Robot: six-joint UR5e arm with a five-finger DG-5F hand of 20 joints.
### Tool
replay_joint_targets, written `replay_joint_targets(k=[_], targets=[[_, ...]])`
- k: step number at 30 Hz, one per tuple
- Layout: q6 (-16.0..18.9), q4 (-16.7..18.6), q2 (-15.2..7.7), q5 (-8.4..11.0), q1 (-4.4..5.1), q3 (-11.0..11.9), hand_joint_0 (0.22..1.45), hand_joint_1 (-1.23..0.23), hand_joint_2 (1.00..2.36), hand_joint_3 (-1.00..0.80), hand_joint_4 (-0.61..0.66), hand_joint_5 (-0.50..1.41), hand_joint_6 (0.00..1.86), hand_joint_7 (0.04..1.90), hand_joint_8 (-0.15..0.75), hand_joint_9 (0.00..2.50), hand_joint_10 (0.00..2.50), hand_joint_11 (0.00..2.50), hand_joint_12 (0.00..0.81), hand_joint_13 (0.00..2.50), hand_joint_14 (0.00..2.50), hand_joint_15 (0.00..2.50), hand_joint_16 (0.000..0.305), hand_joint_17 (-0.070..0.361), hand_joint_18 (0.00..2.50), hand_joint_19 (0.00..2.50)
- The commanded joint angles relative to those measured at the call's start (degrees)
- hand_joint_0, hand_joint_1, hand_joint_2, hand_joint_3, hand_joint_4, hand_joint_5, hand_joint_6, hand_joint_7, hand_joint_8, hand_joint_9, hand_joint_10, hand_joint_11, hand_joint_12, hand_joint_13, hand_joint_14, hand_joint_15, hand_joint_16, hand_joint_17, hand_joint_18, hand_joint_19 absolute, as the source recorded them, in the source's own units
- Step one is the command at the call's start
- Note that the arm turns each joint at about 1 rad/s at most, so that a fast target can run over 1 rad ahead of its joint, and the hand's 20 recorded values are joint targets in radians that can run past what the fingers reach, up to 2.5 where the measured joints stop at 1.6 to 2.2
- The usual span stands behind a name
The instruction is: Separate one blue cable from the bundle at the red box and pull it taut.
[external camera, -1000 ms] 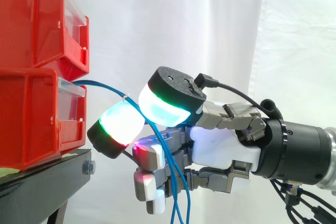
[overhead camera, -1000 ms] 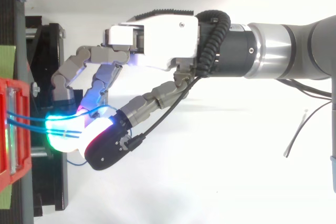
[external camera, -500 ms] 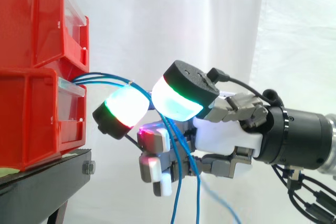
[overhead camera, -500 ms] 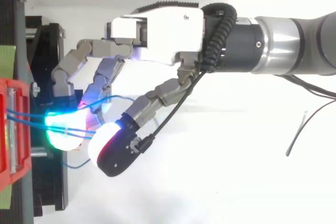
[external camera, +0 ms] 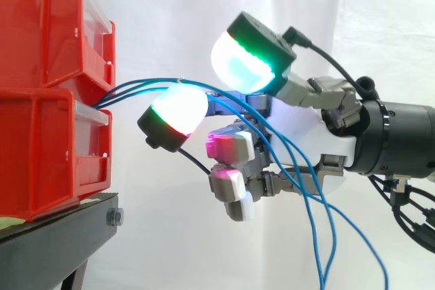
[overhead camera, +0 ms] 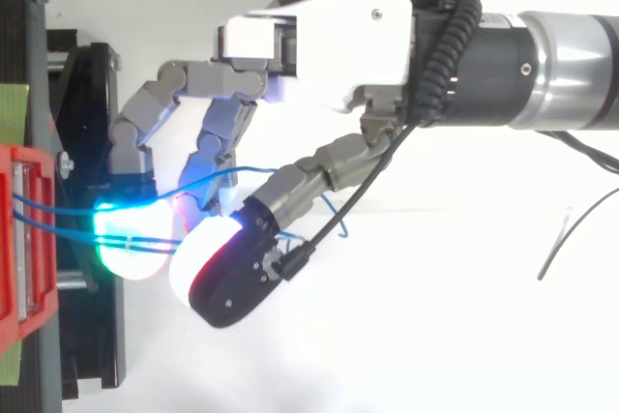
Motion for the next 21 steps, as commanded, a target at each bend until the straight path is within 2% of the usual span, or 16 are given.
replay_joint_targets(k=[1,3,7,10,15,18,21], targets=[[-0.19,-1.52,0.40,0.11,0.19,0.02,0.53,-0.57,1.00,-0.50,0.07,-0.15,0.88,0.75,0.274,1.18,0.02,0.99,0.361,1.13,0.03,0.69,0.058,0.130,1.03,0.75],[-0.19,-1.52,0.40,0.20,0.19,-0.07,0.58,-0.51,1.00,-0.50,0.06,-0.15,0.87,0.77,0.269,1.20,0.02,1.01,0.355,1.13,0.02,0.70,0.055,0.125,1.01,0.77],[-0.10,-1.52,0.40,0.99,0.19,-0.07,0.61,-0.55,1.00,-0.49,0.03,-0.15,0.87,0.80,0.269,1.19,0.03,1.01,0.355,1.13,0.03,0.70,0.055,0.124,1.01,0.80],[-0.01,-1.52,0.40,2.31,0.27,-0.07,0.61,-0.65,1.01,-0.40,0.04,-0.15,0.87,0.80,0.275,1.17,0.03,1.01,0.359,1.13,0.03,0.72,0.056,0.126,1.01,0.80],[-0.01,-1.96,0.31,2.66,0.54,-0.16,0.66,-0.81,1.01,-0.33,-0.02,-0.17,0.89,0.84,0.264,1.13,0.02,1.03,0.351,1.11,0.03,0.71,0.056,0.125,1.00,0.78],[-0.10,-1.96,0.31,2.66,0.54,-0.16,0.71,-0.88,1.01,-0.38,-0.07,-0.17,0.90,0.87,0.255,1.12,0.03,1.04,0.343,1.11,0.03,0.71,0.055,0.123,1.00,0.75],[-0.10,-1.96,0.31,2.66,0.54,-0.33,0.75,-0.91,1.00,-0.47,-0.09,-0.17,0.92,0.81,0.250,1.13,0.03,1.06,0.339,1.11,0.03,0.71,0.054,0.121,0.99,0.73]])
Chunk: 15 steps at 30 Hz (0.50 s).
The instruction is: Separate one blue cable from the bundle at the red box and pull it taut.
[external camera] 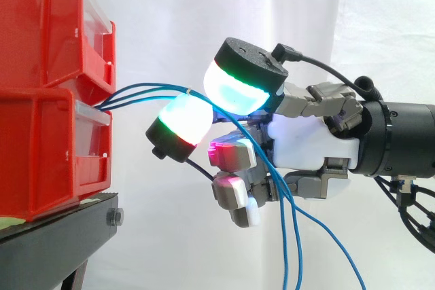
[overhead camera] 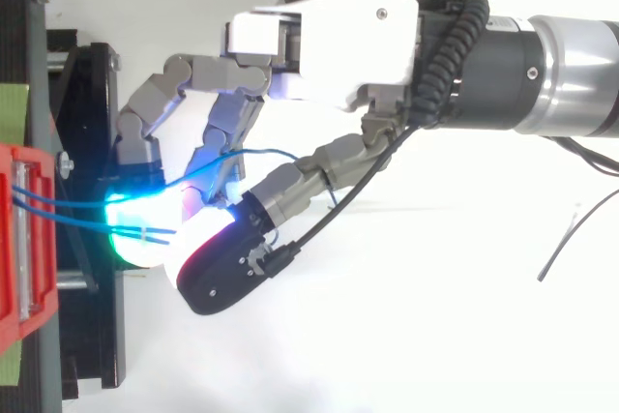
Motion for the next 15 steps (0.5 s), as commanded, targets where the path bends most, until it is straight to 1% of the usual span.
replay_joint_targets(k=[1,4,9,12,13,14,15], targets=[[-0.11,0.32,-0.01,0.02,0.02,-0.50,0.76,-0.92,1.00,-0.50,-0.10,-0.17,0.93,0.80,0.247,1.13,0.03,1.05,0.333,1.10,0.03,0.71,0.054,0.121,0.99,0.72],[0.07,1.20,-0.01,0.02,0.28,-1.91,0.78,-0.95,1.00,-0.50,-0.07,-0.18,0.94,0.82,0.236,1.14,0.03,1.07,0.330,1.11,0.03,0.71,0.053,0.120,0.99,0.71],[0.07,1.64,-0.01,0.02,0.28,-2.17,0.71,-0.99,1.00,-0.50,0.01,-0.17,0.94,0.80,0.239,1.15,0.03,1.06,0.330,1.11,0.03,0.71,0.053,0.119,0.99,0.72],[0.16,1.64,-0.01,0.02,0.28,-2.17,0.64,-1.03,1.00,-0.50,0.01,-0.17,0.94,0.80,0.239,1.15,0.03,1.09,0.331,1.11,0.03,0.72,0.053,0.119,0.99,0.73],[0.16,1.64,-0.01,0.02,0.28,-2.17,0.60,-1.03,1.00,-0.50,0.02,-0.17,0.94,0.80,0.243,1.16,0.03,1.09,0.333,1.11,0.03,0.72,0.053,0.119,0.99,0.74],[0.16,1.73,-0.01,0.02,0.28,-2.17,0.55,-1.02,1.00,-0.50,0.04,-0.16,0.94,0.78,0.262,1.18,0.02,1.07,0.342,1.12,0.03,0.73,0.055,0.123,1.01,0.75],[0.07,1.90,-0.01,0.02,0.28,-2.17,0.52,-0.98,1.00,-0.50,0.04,-0.16,0.94,0.77,0.269,1.20,0.03,1.07,0.350,1.14,0.03,0.72,0.056,0.127,1.02,0.75]])
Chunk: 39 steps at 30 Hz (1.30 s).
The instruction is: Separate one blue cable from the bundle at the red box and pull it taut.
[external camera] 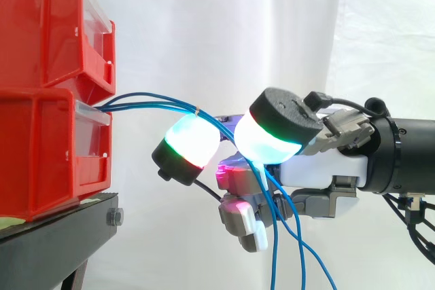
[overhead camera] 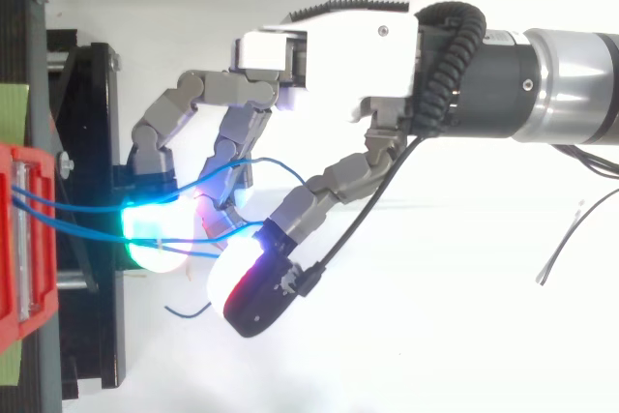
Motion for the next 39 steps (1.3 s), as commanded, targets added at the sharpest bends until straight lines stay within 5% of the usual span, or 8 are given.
replay_joint_targets(k=[1,5,7,13,16,22,33,39], targets=[[-0.06,0.23,0.00,0.00,0.00,-0.02,0.51,-0.96,1.00,-0.50,0.05,-0.16,0.94,0.76,0.272,1.20,0.03,1.06,0.357,1.15,0.03,0.72,0.058,0.130,1.05,0.75],[-0.15,0.23,0.00,0.00,0.09,-0.02,0.56,-0.64,1.00,-0.50,0.05,-0.15,0.90,0.78,0.260,1.24,0.03,1.05,0.354,1.18,0.03,0.73,0.056,0.126,1.06,0.78],[-0.15,0.23,0.00,0.00,0.09,-0.02,0.61,-0.62,1.00,-0.50,0.02,-0.15,0.90,0.83,0.259,1.26,0.02,1.06,0.349,1.18,0.03,0.73,0.054,0.122,1.05,0.78],[-0.15,0.23,0.00,0.00,0.18,-0.02,0.65,-0.74,1.01,-0.38,-0.01,-0.14,0.92,0.88,0.275,1.27,0.03,1.07,0.360,1.19,0.03,0.72,0.055,0.123,1.05,0.78],[-0.23,-0.12,0.00,0.00,0.18,-0.02,0.74,-0.88,1.02,-0.31,-0.13,-0.15,0.94,0.95,0.265,1.25,0.03,1.08,0.344,1.16,0.03,0.74,0.053,0.120,1.04,0.75],[-0.23,-0.03,0.00,0.00,0.18,-0.02,0.81,-0.94,1.00,-0.47,-0.15,-0.16,0.97,0.93,0.228,1.26,0.03,1.11,0.329,1.14,0.03,0.74,0.051,0.115,0.99,0.76],[-0.23,0.14,0.00,0.00,0.18,-0.02,0.62,-1.03,1.00,-0.50,-0.02,-0.14,0.95,0.86,0.247,1.36,0.03,1.16,0.333,1.17,0.03,0.75,0.051,0.116,1.01,0.76],[-0.23,0.23,0.00,0.00,0.09,-0.02,0.56,-0.76,1.00,-0.50,-0.01,-0.11,0.93,0.93,0.265,1.49,0.03,1.18,0.346,1.25,0.03,0.76,0.053,0.120,1.09,0.79]])
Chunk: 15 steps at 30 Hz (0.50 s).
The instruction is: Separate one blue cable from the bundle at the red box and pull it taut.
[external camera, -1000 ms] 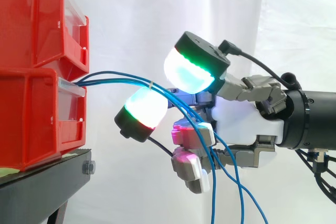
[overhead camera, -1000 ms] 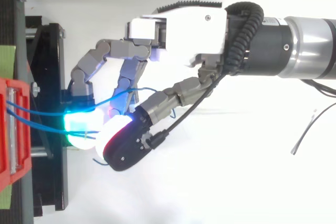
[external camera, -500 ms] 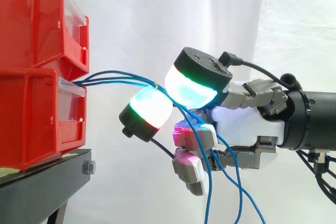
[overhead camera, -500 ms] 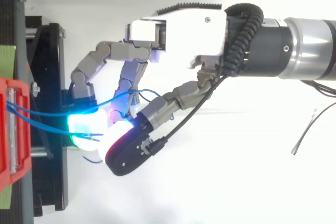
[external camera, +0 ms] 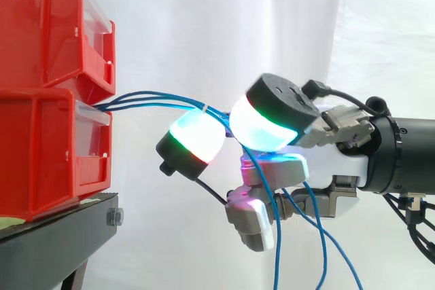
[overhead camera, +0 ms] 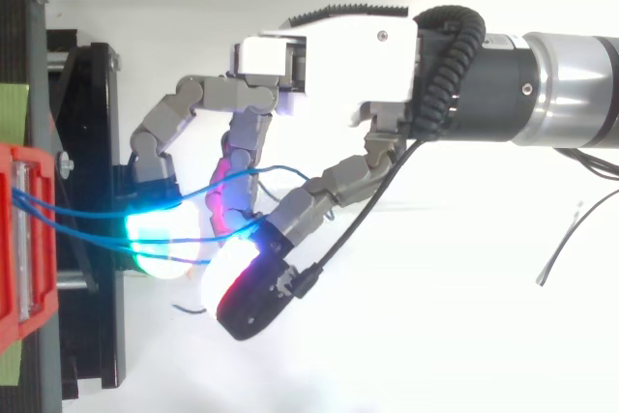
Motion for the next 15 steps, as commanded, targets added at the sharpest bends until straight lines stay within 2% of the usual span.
replay_joint_targets(k=[1,4,13,15], targets=[[0.00,0.10,0.00,0.00,0.03,0.00,0.55,-0.72,1.00,-0.50,-0.01,-0.11,0.92,0.91,0.260,1.51,0.03,1.17,0.354,1.26,0.03,0.75,0.054,0.121,1.10,0.79],[0.00,-0.16,0.00,0.00,0.03,0.00,0.54,-0.62,1.00,-0.50,0.00,-0.11,0.91,0.92,0.264,1.52,0.03,1.15,0.362,1.27,0.03,0.75,0.056,0.125,1.12,0.80],[0.00,0.10,0.00,0.00,0.11,0.00,0.52,-0.53,1.00,-0.50,0.01,-0.11,0.89,0.93,0.277,1.52,0.03,1.16,0.371,1.28,0.03,0.76,0.058,0.131,1.13,0.81],[0.00,0.10,0.00,0.00,0.11,0.00,0.56,-0.48,1.00,-0.50,0.00,-0.11,0.89,0.94,0.260,1.52,0.03,1.16,0.362,1.28,0.03,0.77,0.056,0.126,1.11,0.84]])
